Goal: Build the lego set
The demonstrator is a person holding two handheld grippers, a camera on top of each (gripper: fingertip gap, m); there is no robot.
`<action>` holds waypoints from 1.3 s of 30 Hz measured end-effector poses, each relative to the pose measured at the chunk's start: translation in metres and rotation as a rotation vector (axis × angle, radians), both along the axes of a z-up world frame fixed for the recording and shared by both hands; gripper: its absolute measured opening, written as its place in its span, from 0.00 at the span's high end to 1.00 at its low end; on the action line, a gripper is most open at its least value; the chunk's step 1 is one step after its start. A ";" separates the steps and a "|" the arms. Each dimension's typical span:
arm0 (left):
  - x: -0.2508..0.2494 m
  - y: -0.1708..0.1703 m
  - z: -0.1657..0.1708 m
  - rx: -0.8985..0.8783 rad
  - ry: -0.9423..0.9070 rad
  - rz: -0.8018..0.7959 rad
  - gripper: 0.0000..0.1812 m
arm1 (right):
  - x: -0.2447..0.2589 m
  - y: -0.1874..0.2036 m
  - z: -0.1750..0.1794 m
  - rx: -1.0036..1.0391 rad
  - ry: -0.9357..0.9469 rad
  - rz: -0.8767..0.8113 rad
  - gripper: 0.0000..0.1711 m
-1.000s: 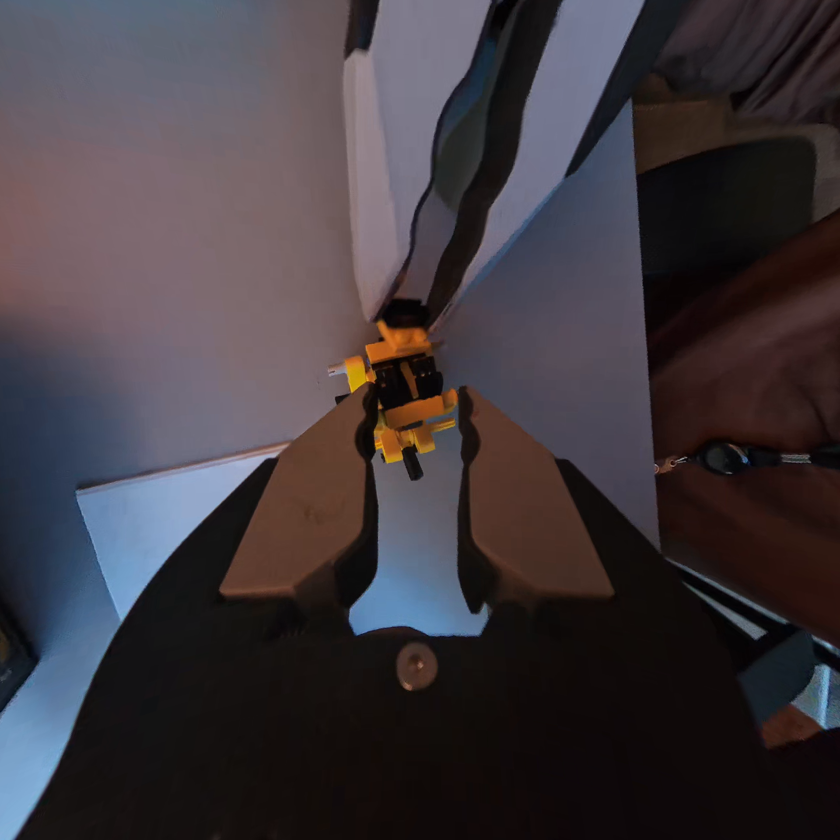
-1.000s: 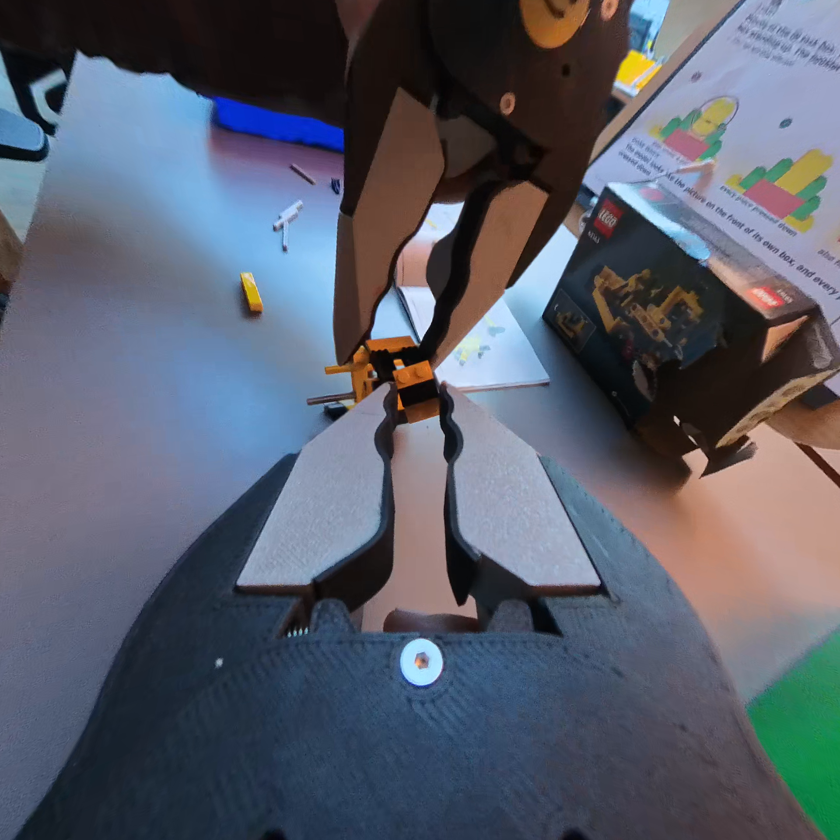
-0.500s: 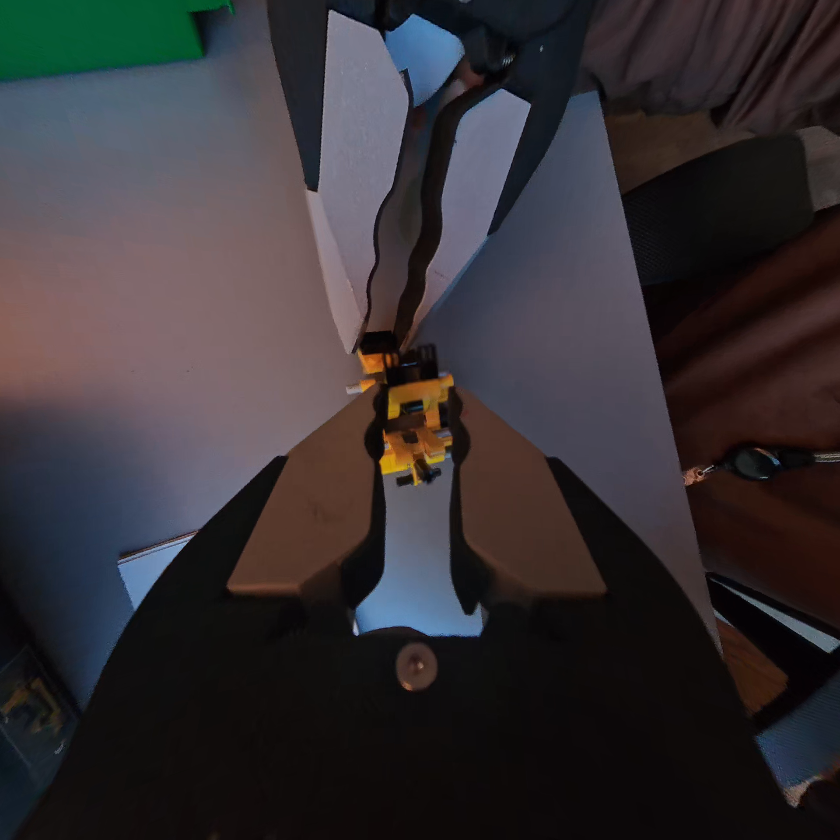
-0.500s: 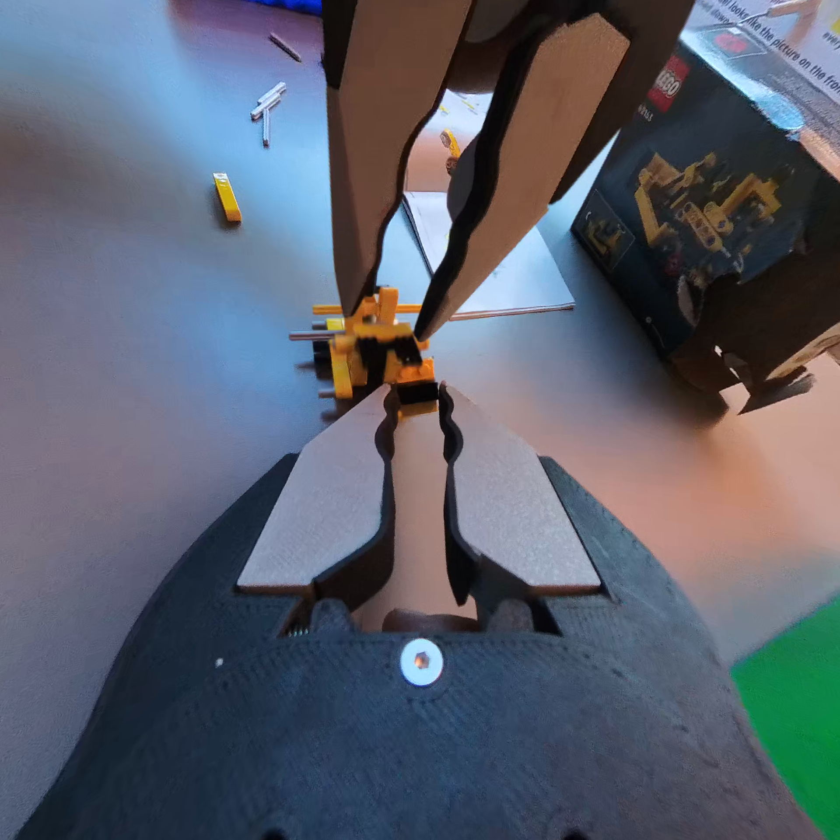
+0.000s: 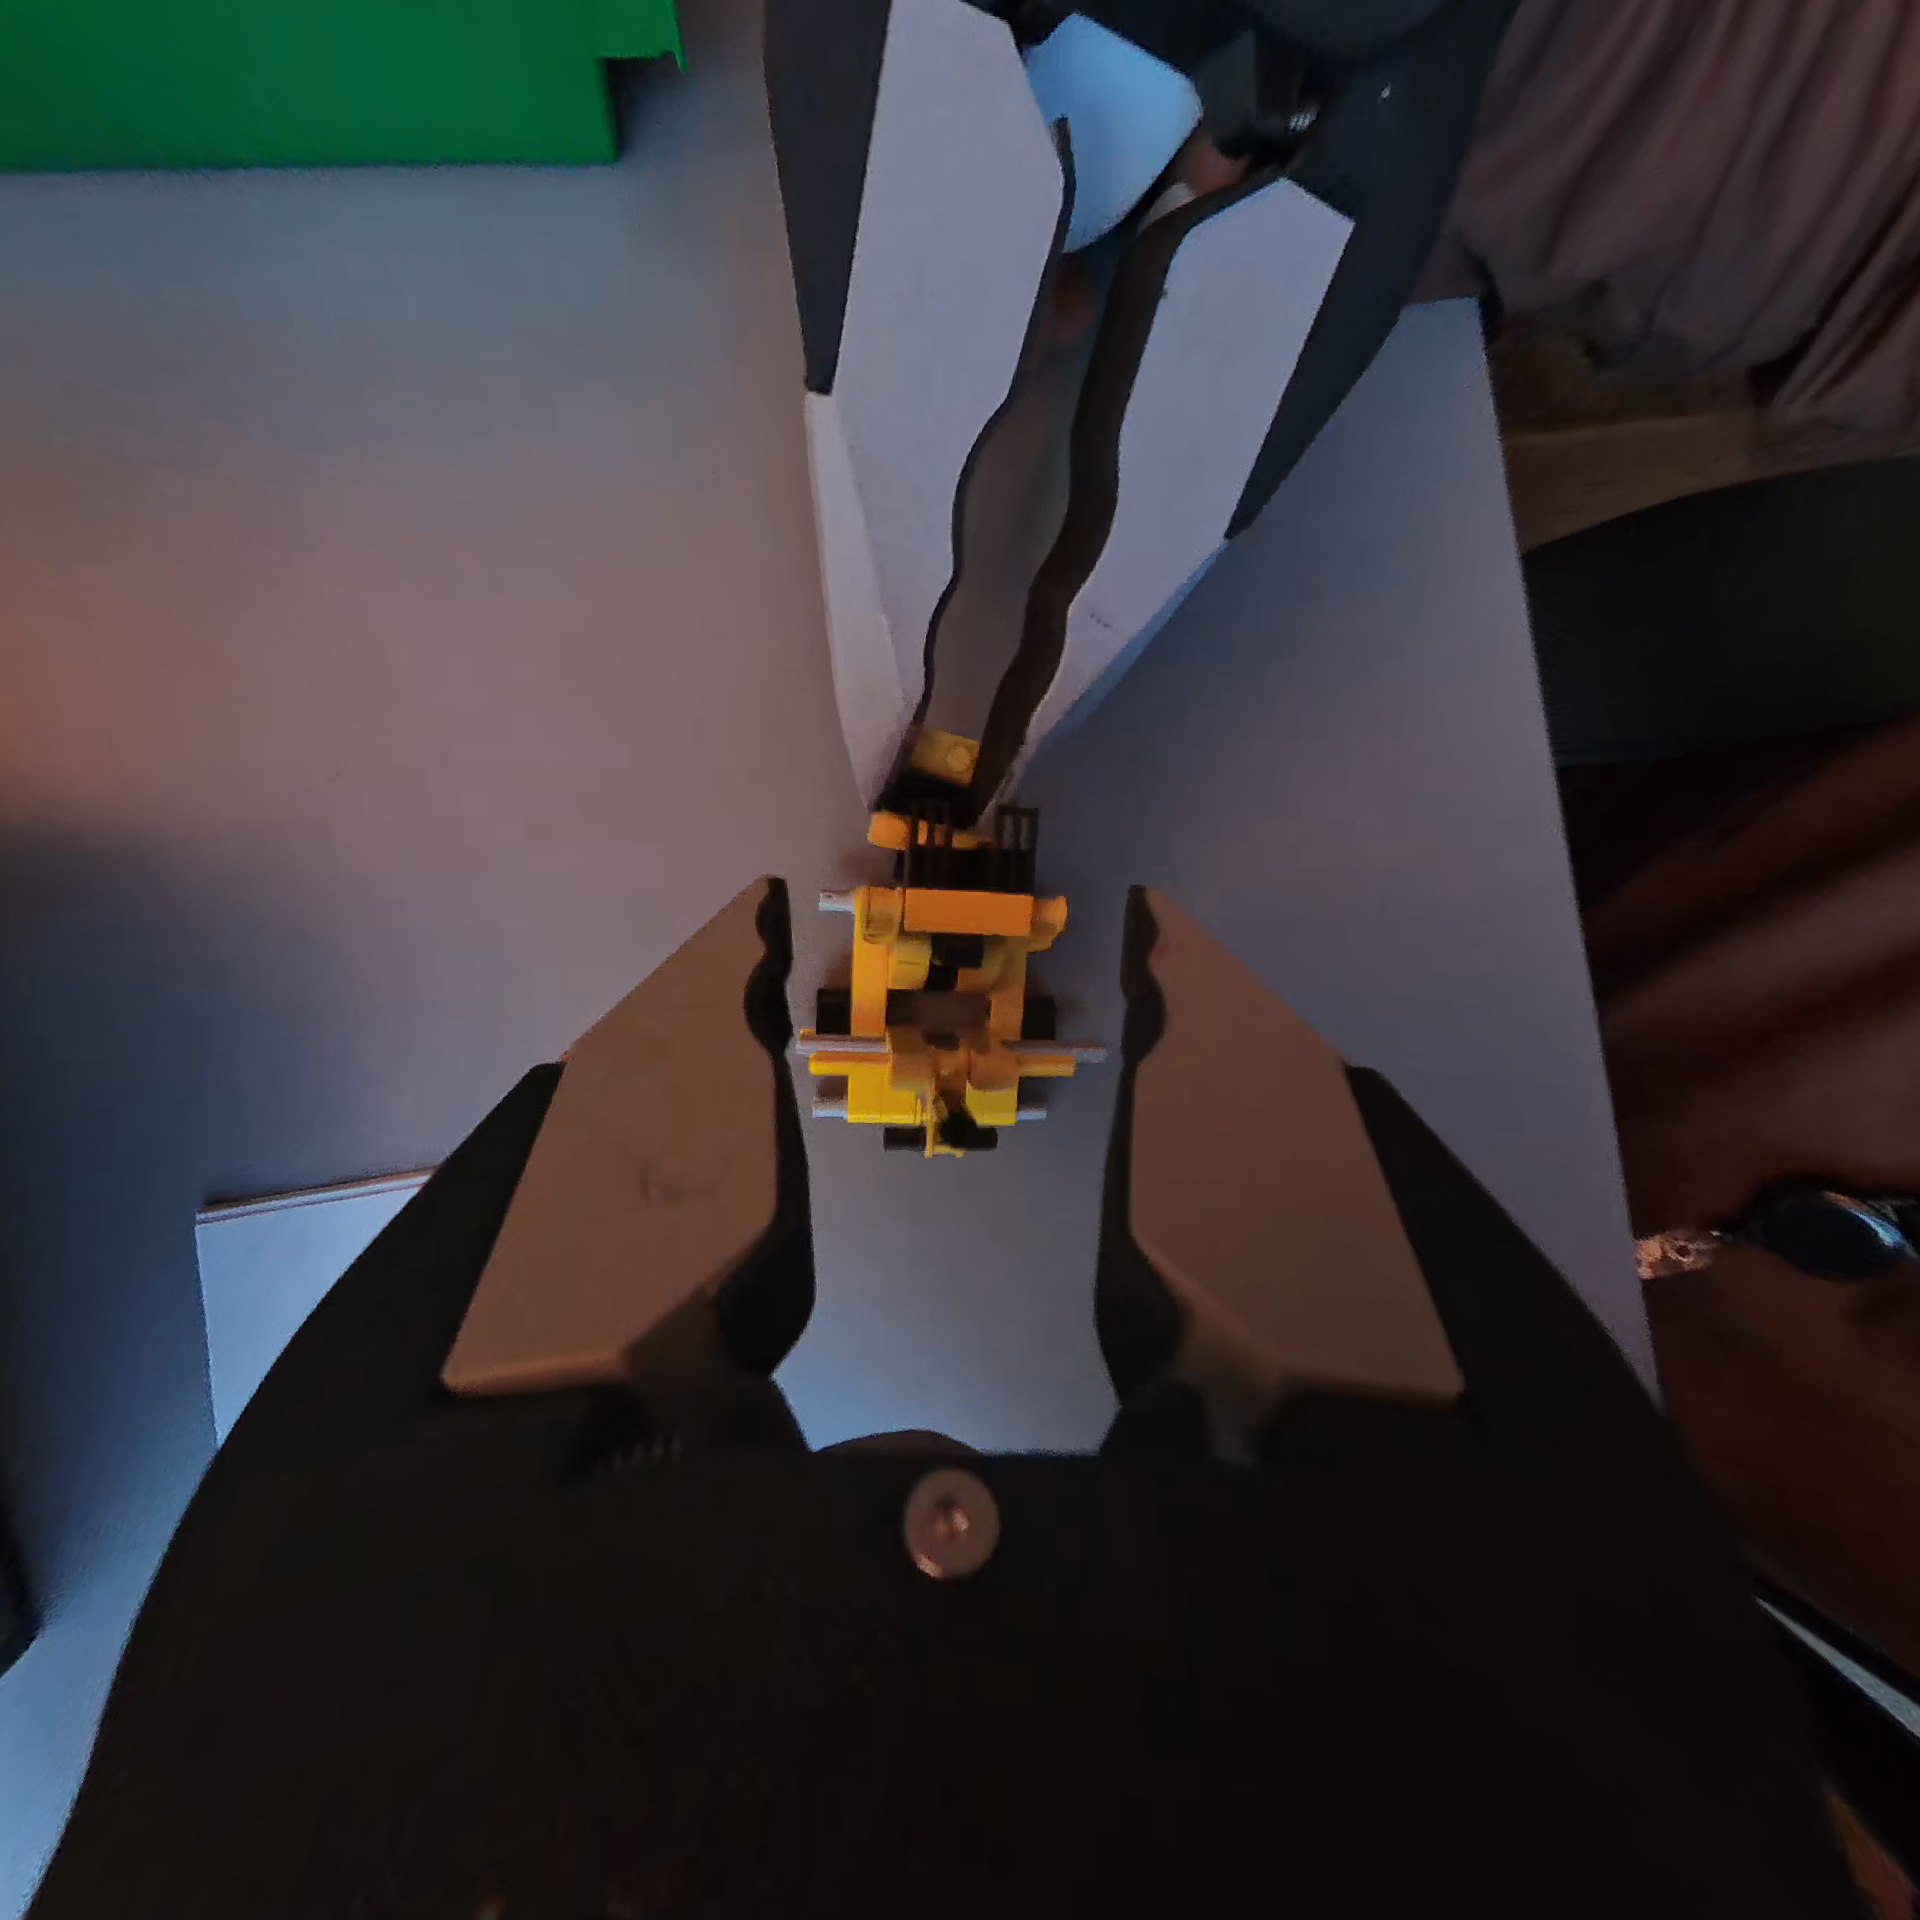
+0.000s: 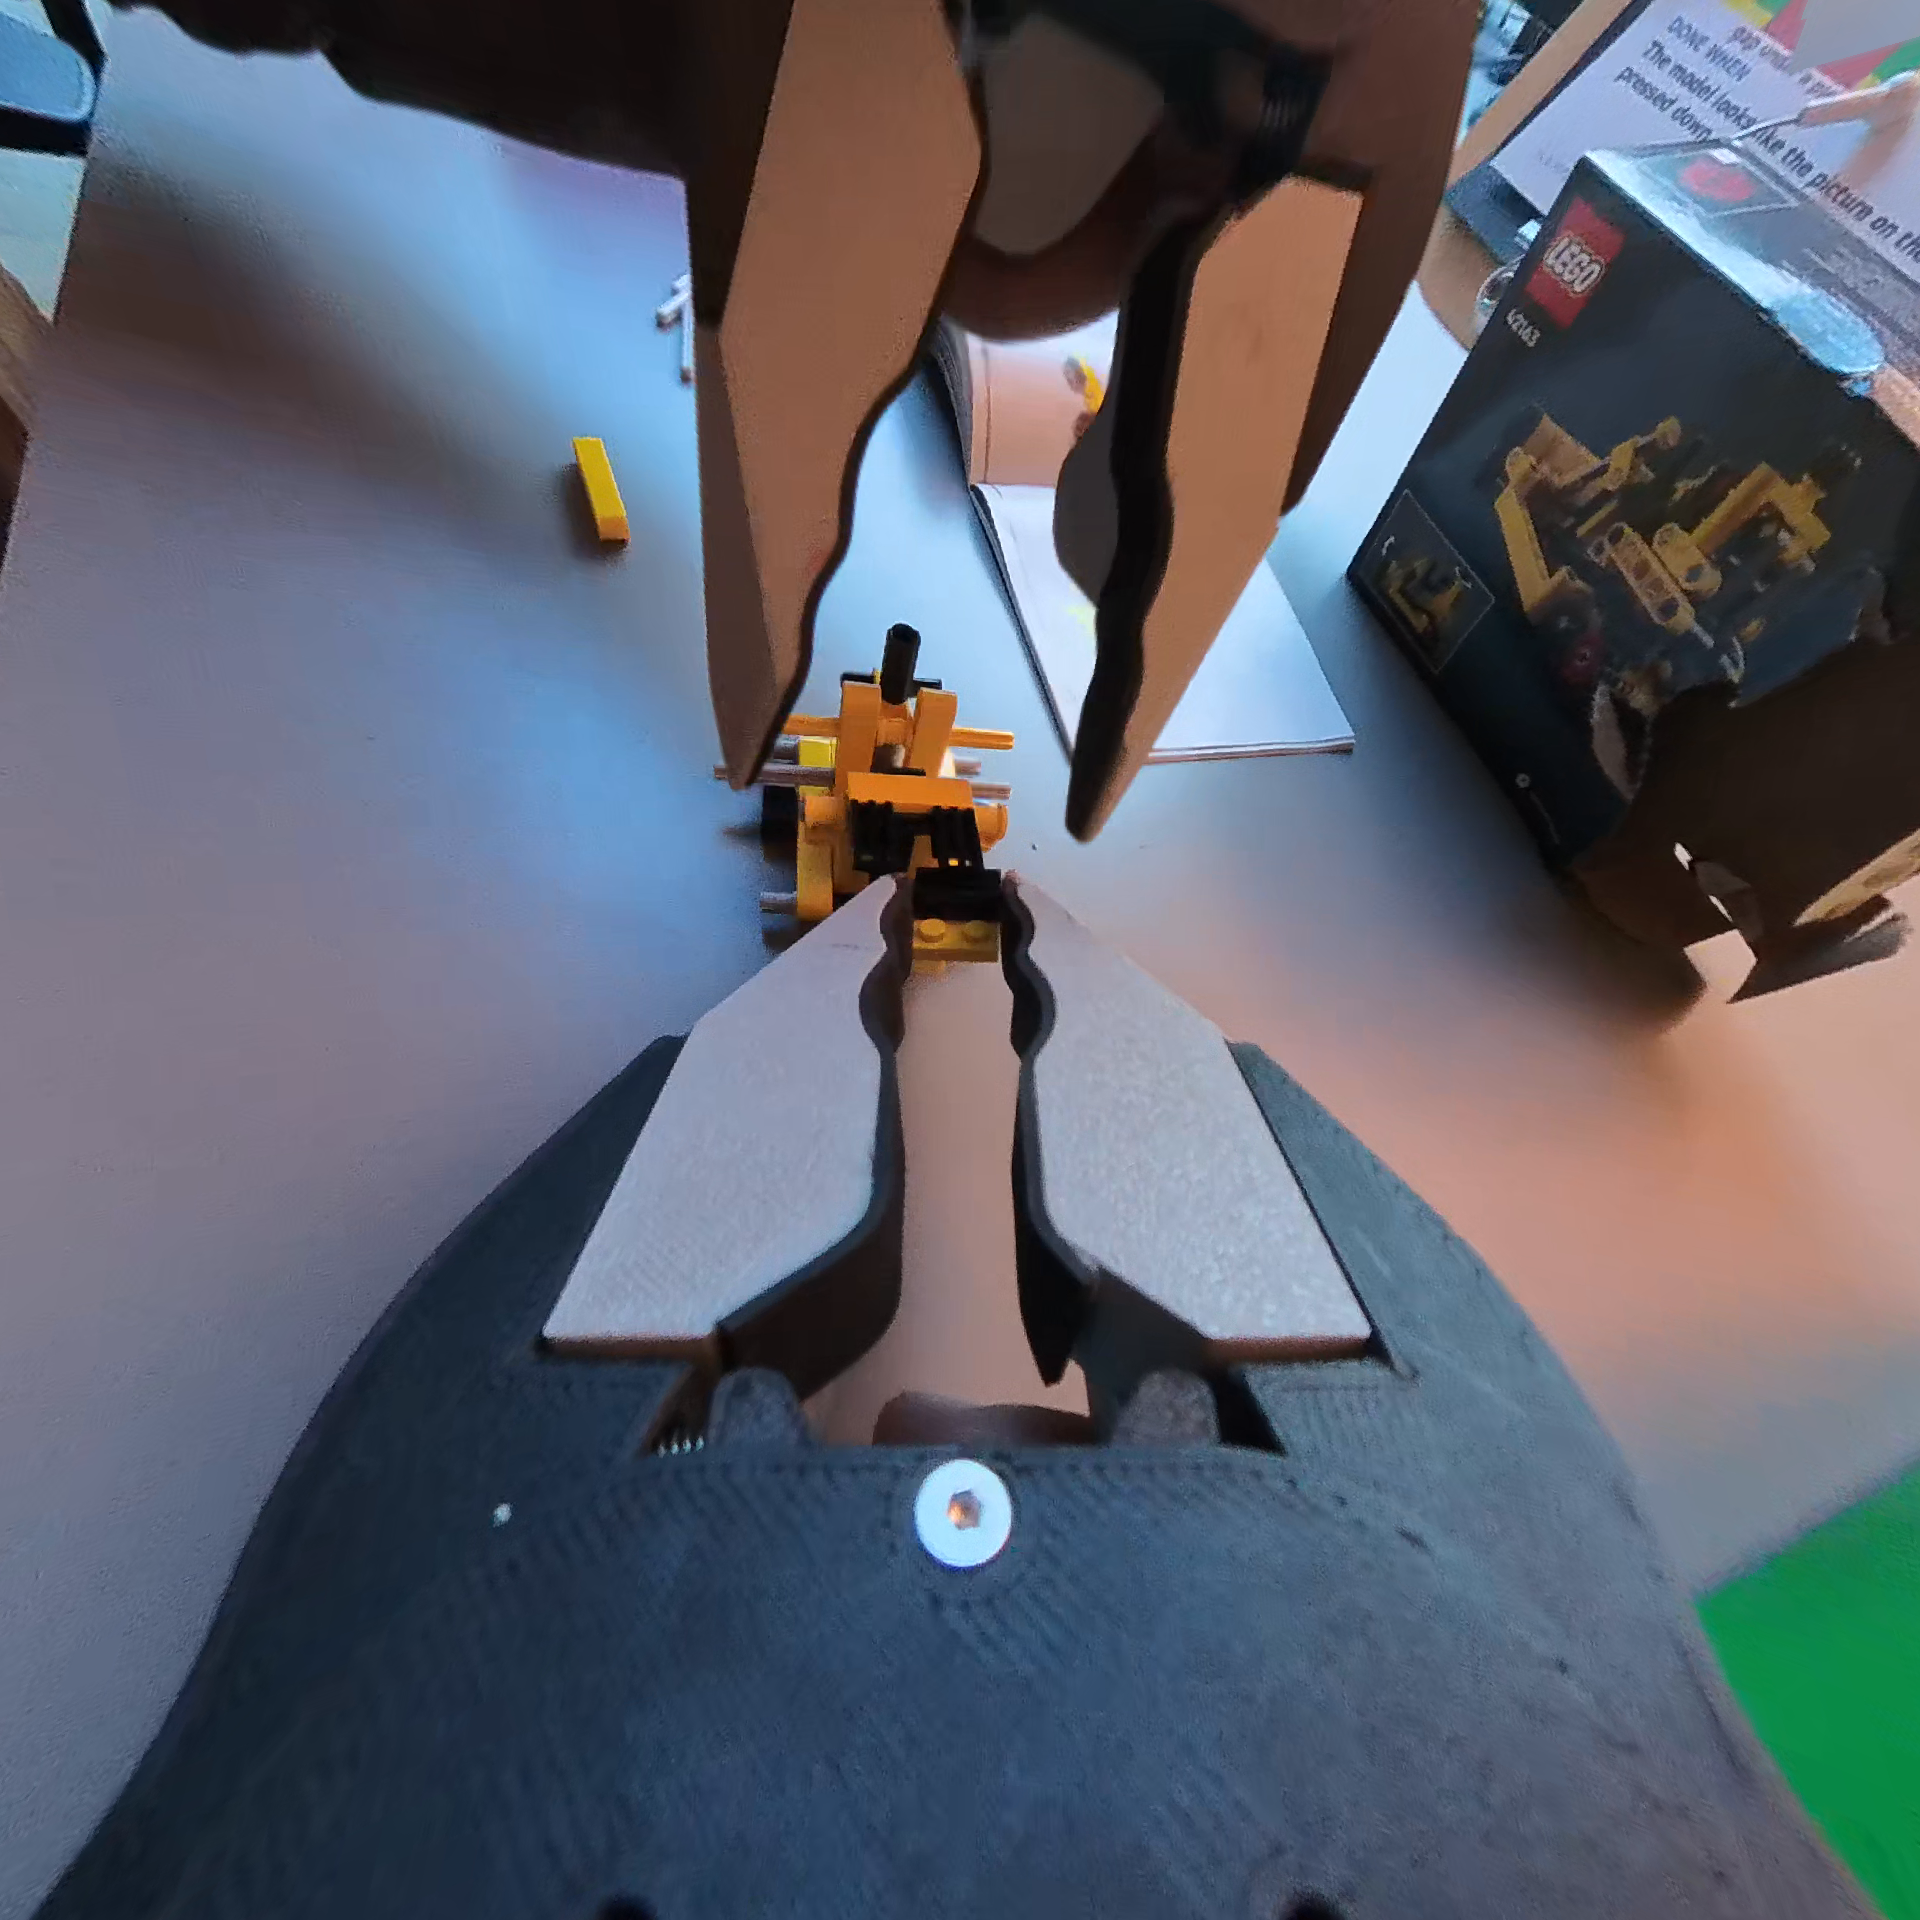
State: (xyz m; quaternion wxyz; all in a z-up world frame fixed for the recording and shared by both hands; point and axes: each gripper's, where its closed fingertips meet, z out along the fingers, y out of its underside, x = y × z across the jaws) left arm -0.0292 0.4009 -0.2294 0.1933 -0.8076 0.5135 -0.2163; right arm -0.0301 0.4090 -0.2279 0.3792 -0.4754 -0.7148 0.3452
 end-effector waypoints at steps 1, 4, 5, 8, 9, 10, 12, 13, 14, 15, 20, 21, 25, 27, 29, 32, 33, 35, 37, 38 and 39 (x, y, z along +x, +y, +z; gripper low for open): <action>0.000 0.000 -0.004 0.008 0.017 0.001 0.66 | 0.000 -0.001 0.001 0.003 0.005 0.001 0.93; 0.000 -0.005 -0.014 0.022 0.071 -0.027 0.71 | -0.001 -0.003 0.002 0.002 0.010 0.008 0.92; -0.001 -0.007 -0.016 0.037 0.088 -0.035 0.74 | -0.002 -0.004 0.002 -0.001 0.011 0.011 0.92; -0.003 -0.008 -0.018 0.080 0.102 -0.043 0.77 | -0.002 -0.005 -0.001 -0.007 -0.001 0.014 0.92; -0.003 -0.008 -0.017 0.087 0.092 -0.041 0.77 | -0.002 -0.005 -0.002 -0.007 -0.010 0.013 0.92; -0.004 -0.009 -0.017 0.092 0.076 -0.037 0.77 | -0.002 -0.004 -0.005 -0.007 -0.022 0.010 0.92; -0.004 -0.010 -0.014 0.083 0.029 -0.026 0.77 | -0.002 -0.004 -0.010 -0.002 -0.048 0.009 0.92; -0.005 -0.011 -0.013 0.074 0.004 -0.020 0.77 | -0.002 -0.004 -0.013 0.003 -0.060 0.010 0.92; -0.006 -0.011 -0.011 0.069 -0.019 -0.014 0.77 | -0.002 -0.005 -0.014 0.009 -0.068 0.011 0.92; -0.007 -0.011 -0.010 0.067 -0.041 -0.007 0.77 | -0.001 -0.004 -0.015 0.013 -0.072 0.010 0.92; -0.011 -0.010 -0.004 0.070 -0.113 0.020 0.77 | 0.004 0.006 -0.024 0.037 -0.127 -0.033 0.92; -0.011 -0.011 -0.004 0.069 -0.123 0.020 0.77 | 0.005 0.007 -0.026 0.036 -0.141 -0.035 0.92; -0.013 -0.012 -0.002 0.068 -0.162 0.025 0.77 | 0.008 0.007 -0.033 0.022 -0.188 -0.035 0.92; -0.014 -0.013 0.000 0.071 -0.187 0.030 0.77 | 0.010 0.009 -0.037 0.019 -0.210 -0.040 0.92; -0.015 -0.014 0.001 0.074 -0.212 0.036 0.77 | 0.011 0.008 -0.040 0.018 -0.229 -0.037 0.92; -0.017 -0.015 0.001 0.079 -0.232 0.036 0.77 | 0.011 0.008 -0.040 0.017 -0.231 -0.037 0.92; -0.018 -0.015 0.001 0.079 -0.225 0.035 0.77 | 0.011 0.009 -0.040 0.017 -0.230 -0.037 0.92; -0.020 -0.015 0.000 0.091 -0.217 0.034 0.77 | 0.012 0.007 -0.039 0.014 -0.228 -0.029 0.89; -0.020 -0.016 0.001 0.095 -0.224 0.026 0.77 | 0.012 0.007 -0.039 0.006 -0.228 -0.026 0.89; -0.020 -0.016 0.001 0.094 -0.225 0.025 0.77 | 0.012 0.007 -0.039 0.002 -0.229 -0.027 0.88; -0.020 -0.016 0.001 0.093 -0.223 0.024 0.77 | 0.012 0.007 -0.039 0.001 -0.231 -0.029 0.88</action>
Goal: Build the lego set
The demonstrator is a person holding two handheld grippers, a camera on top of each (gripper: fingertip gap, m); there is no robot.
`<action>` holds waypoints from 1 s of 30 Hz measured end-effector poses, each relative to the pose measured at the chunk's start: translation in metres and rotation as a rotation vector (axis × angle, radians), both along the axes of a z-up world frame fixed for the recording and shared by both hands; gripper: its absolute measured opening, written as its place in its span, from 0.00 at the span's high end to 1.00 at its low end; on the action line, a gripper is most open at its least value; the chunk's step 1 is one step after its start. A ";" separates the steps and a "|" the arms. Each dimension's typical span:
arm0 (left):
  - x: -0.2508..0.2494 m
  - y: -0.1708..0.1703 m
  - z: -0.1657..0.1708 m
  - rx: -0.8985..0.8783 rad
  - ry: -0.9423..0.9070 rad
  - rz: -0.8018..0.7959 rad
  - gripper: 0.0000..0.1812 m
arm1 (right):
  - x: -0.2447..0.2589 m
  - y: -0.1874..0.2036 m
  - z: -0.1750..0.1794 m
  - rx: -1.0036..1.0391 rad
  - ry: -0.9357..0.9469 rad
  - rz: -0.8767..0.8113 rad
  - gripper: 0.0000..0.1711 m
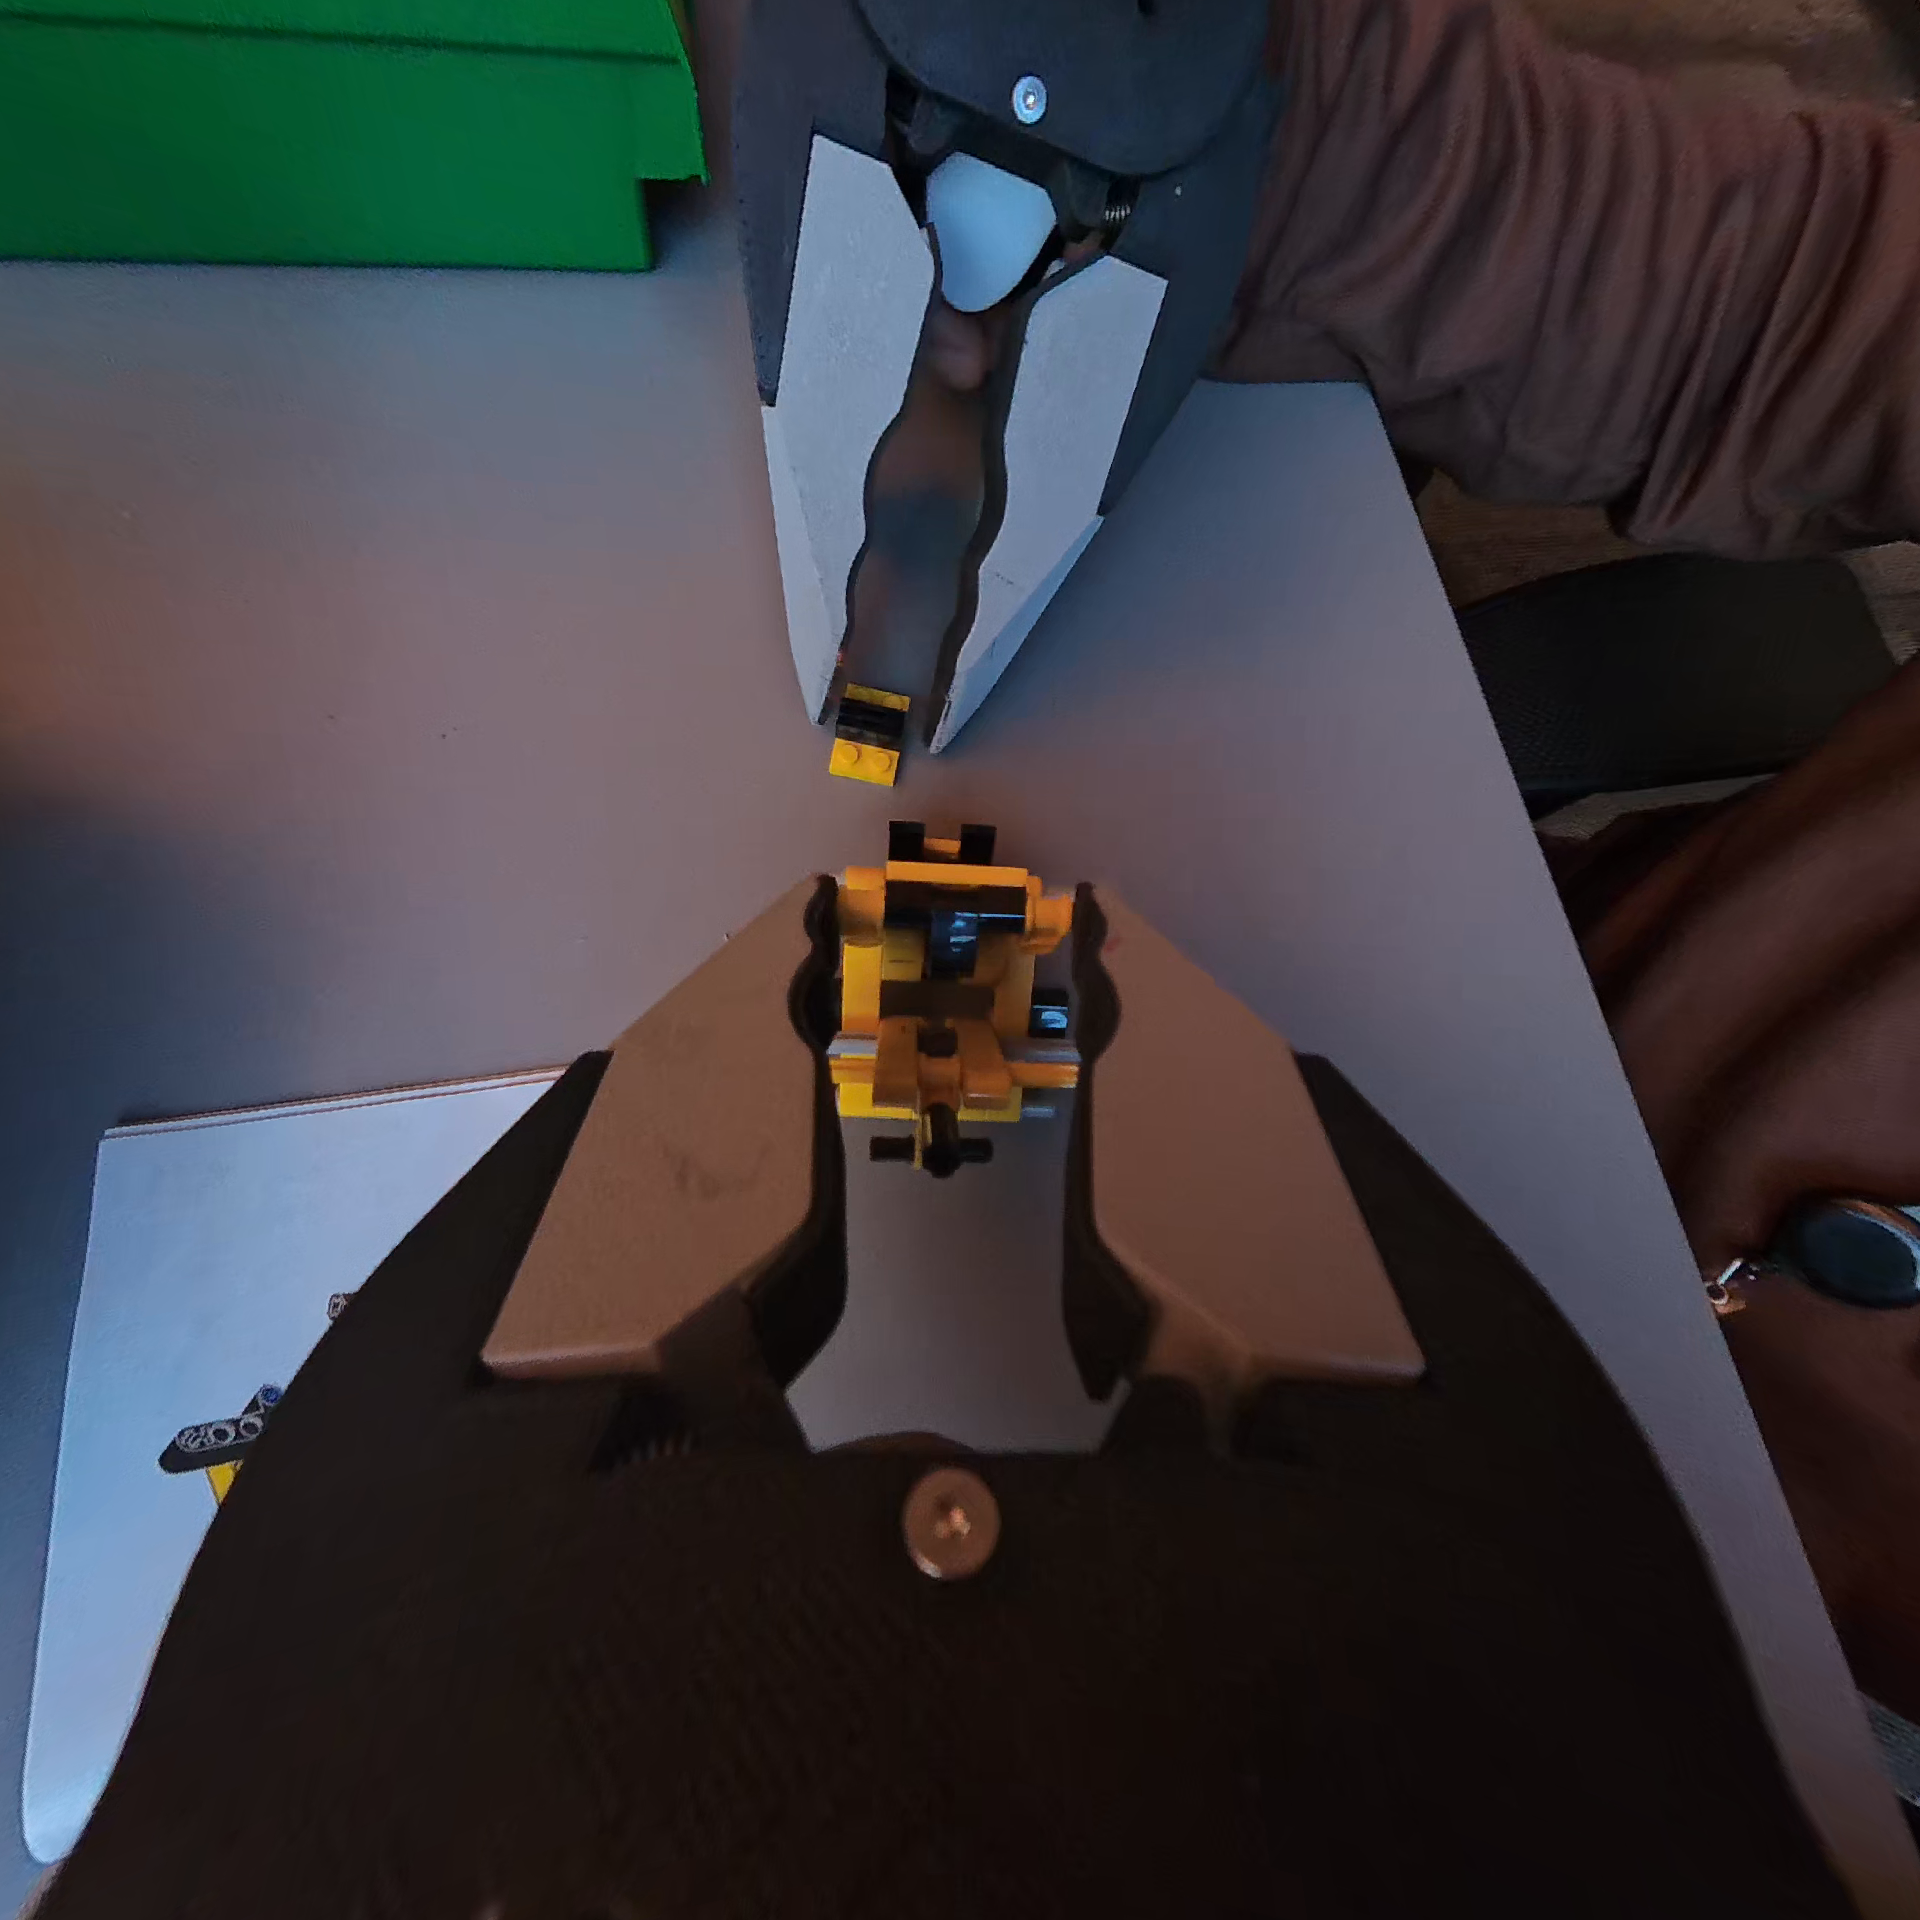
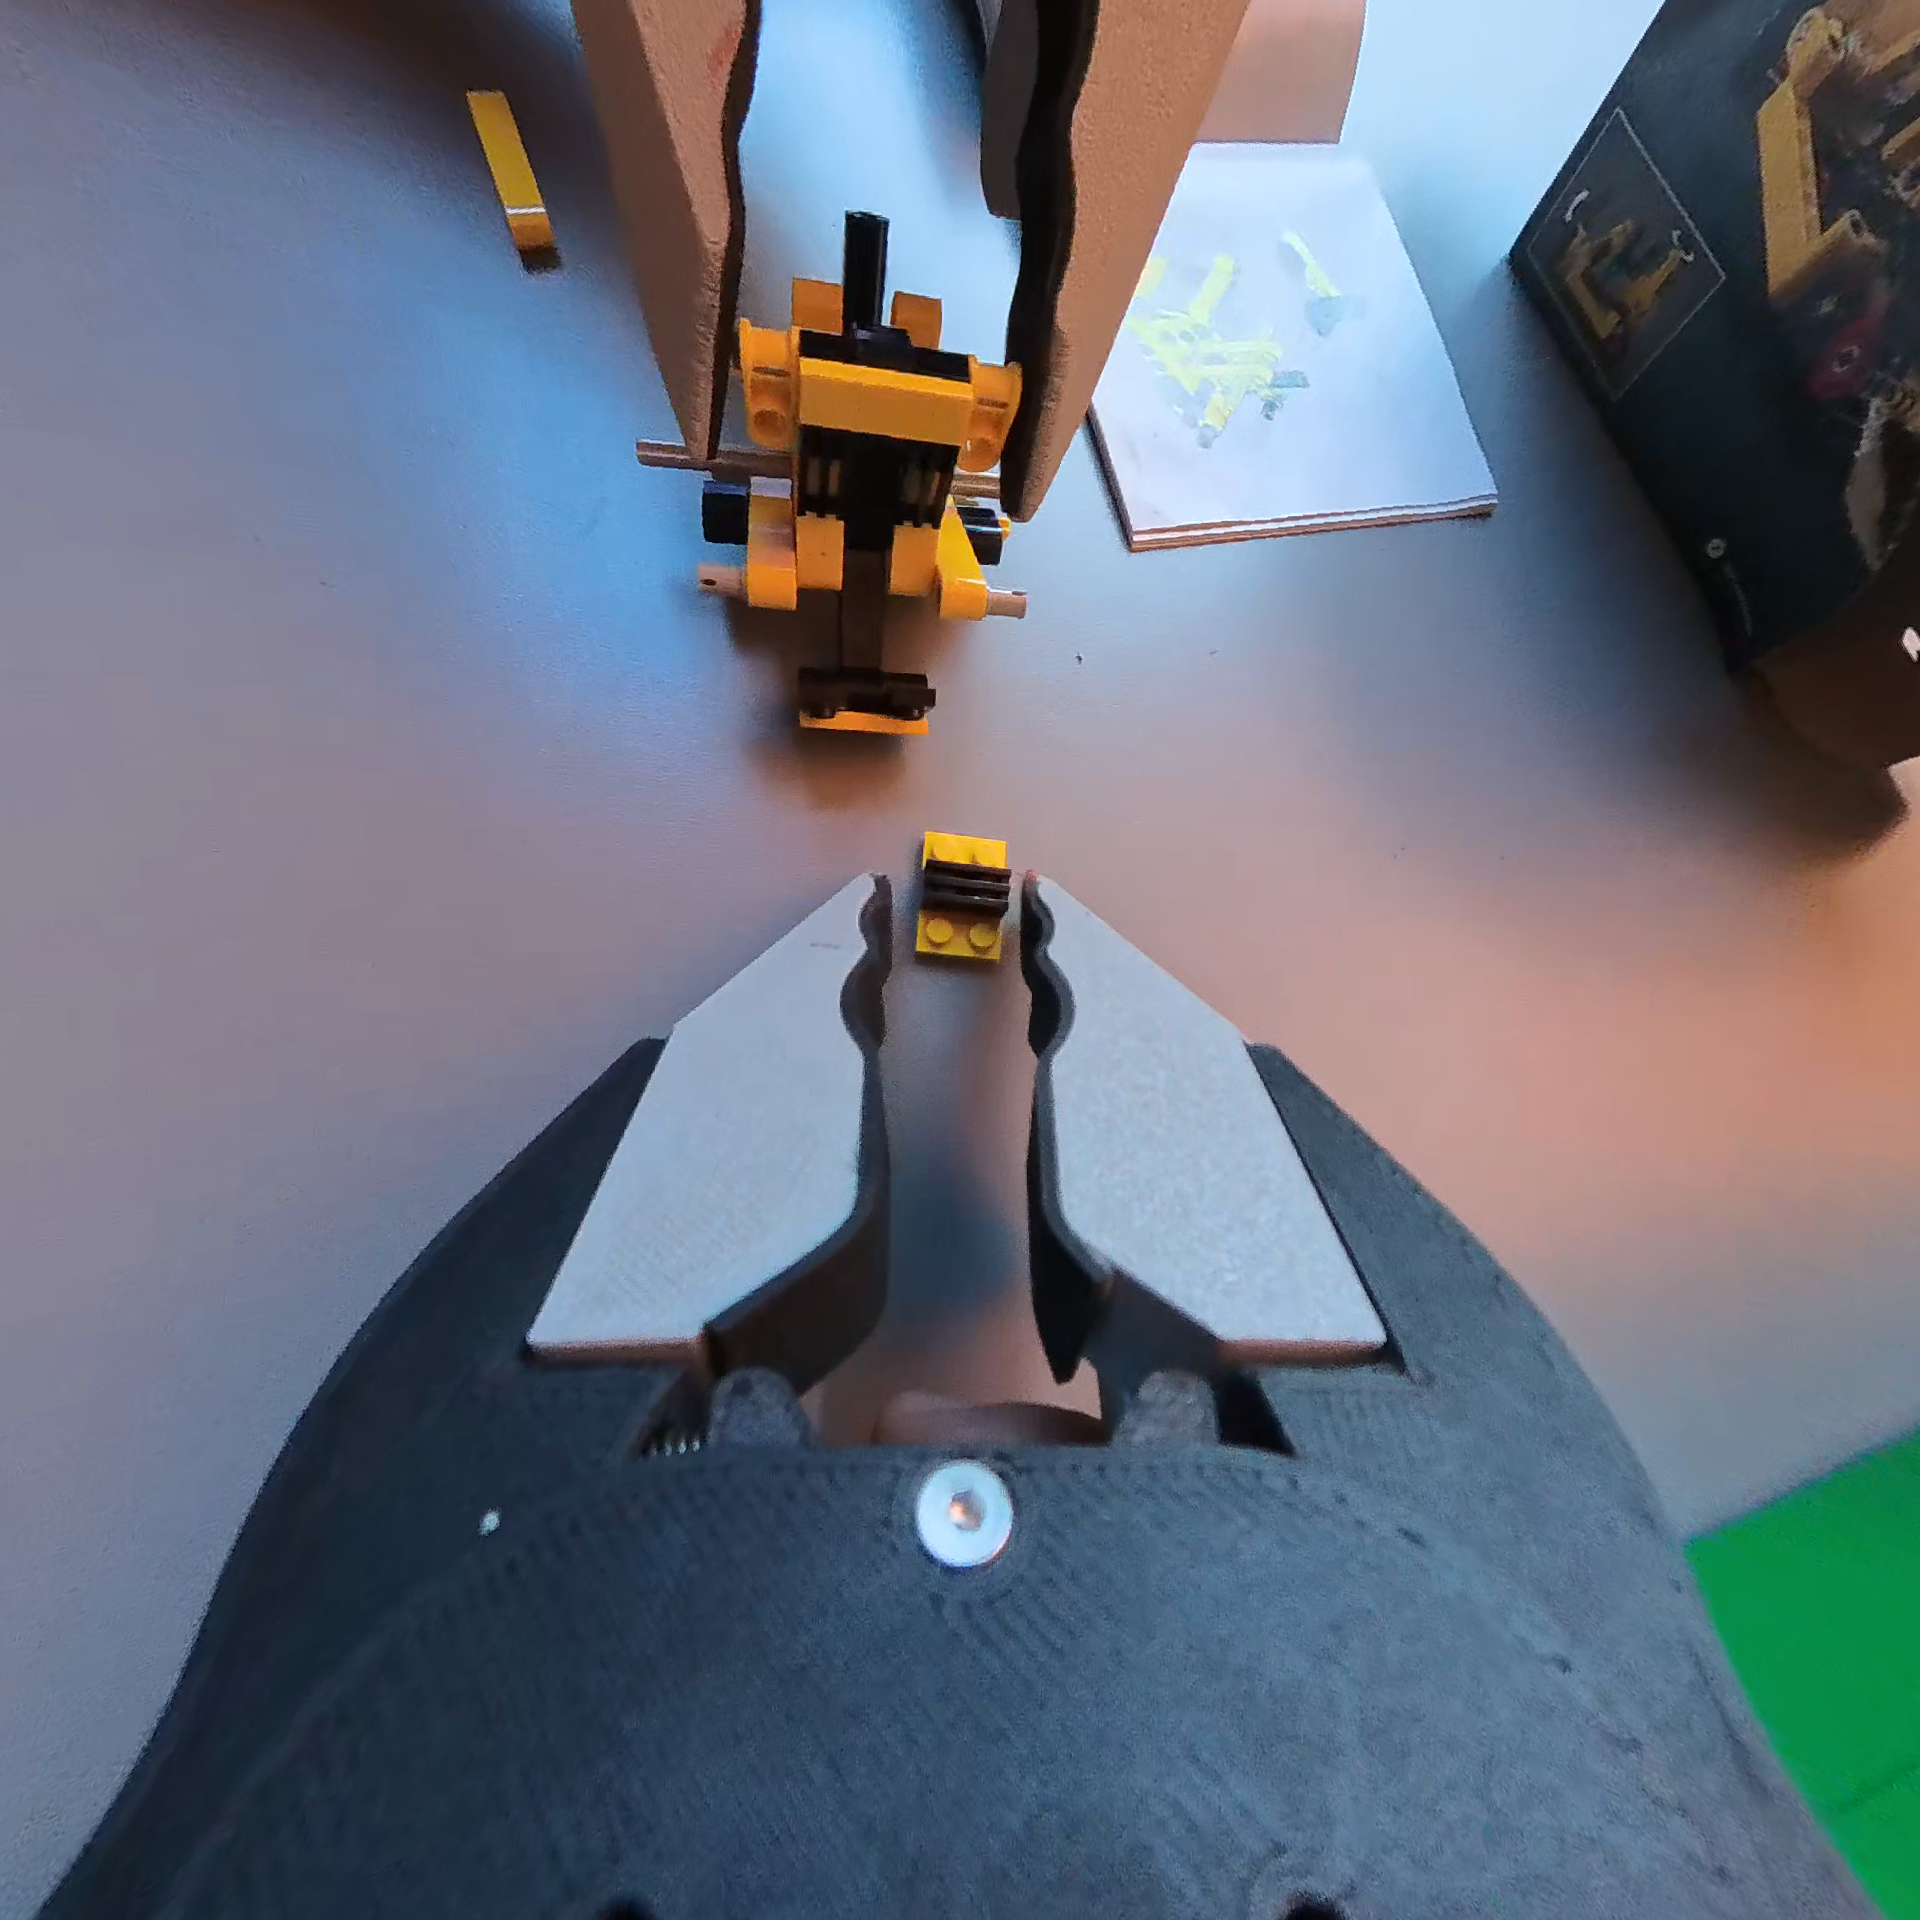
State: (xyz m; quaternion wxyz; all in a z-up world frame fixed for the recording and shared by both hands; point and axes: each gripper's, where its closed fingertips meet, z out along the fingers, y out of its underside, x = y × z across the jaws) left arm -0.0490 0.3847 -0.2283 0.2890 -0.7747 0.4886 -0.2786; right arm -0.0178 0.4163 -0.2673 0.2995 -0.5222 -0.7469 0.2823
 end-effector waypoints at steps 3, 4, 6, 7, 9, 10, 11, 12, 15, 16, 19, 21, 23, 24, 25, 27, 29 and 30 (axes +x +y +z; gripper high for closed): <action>0.000 0.000 0.000 0.008 0.011 -0.002 0.77 | 0.000 0.000 0.000 -0.004 -0.002 -0.003 0.88; 0.000 0.000 0.000 0.012 0.016 -0.001 0.77 | 0.000 0.000 -0.001 -0.008 -0.003 -0.003 0.89; -0.001 0.000 0.001 0.023 0.025 -0.001 0.77 | 0.000 -0.001 -0.001 -0.014 -0.009 0.000 0.92; -0.001 0.000 0.001 0.026 0.026 -0.003 0.77 | 0.001 -0.001 -0.001 -0.008 -0.008 0.003 0.92; 0.000 -0.002 0.002 0.030 0.026 -0.009 0.77 | 0.000 -0.003 0.000 0.002 -0.001 0.011 0.92; 0.000 -0.002 0.002 0.031 0.027 -0.012 0.77 | 0.000 -0.004 0.001 0.000 0.006 0.014 0.92; 0.000 -0.002 0.002 0.032 0.028 -0.012 0.77 | -0.001 -0.005 0.003 -0.010 0.015 0.020 0.92; 0.001 -0.002 0.001 0.032 0.028 -0.013 0.77 | -0.002 -0.007 0.005 -0.020 0.025 0.025 0.92; 0.001 -0.002 0.001 0.038 0.024 -0.014 0.77 | -0.004 -0.010 0.012 -0.045 0.066 0.036 0.92; 0.001 -0.002 0.001 0.038 0.021 -0.012 0.77 | -0.005 -0.012 0.014 -0.053 0.080 0.040 0.92; 0.001 -0.001 0.002 0.050 0.013 -0.005 0.77 | -0.009 -0.016 0.023 -0.077 0.127 0.053 0.92; 0.003 0.001 0.003 0.068 -0.001 0.004 0.77 | -0.012 -0.018 0.029 -0.089 0.159 0.054 0.92; 0.004 0.002 0.004 0.086 -0.012 0.012 0.77 | -0.015 -0.019 0.036 -0.111 0.197 0.049 0.92; 0.004 0.002 0.003 0.091 -0.016 0.017 0.77 | -0.016 -0.018 0.040 -0.125 0.218 0.040 0.92; 0.004 0.001 0.003 0.092 -0.022 0.021 0.77 | -0.018 -0.016 0.043 -0.140 0.235 0.029 0.92; 0.003 -0.002 0.002 0.082 -0.032 0.030 0.77 | -0.019 -0.016 0.048 -0.176 0.257 0.023 0.92; 0.000 -0.005 0.001 0.091 -0.042 0.047 0.77 | -0.019 -0.015 0.049 -0.199 0.265 0.017 0.92; -0.001 -0.006 -0.001 0.107 -0.045 0.054 0.77 | -0.020 -0.016 0.050 -0.208 0.265 0.018 0.92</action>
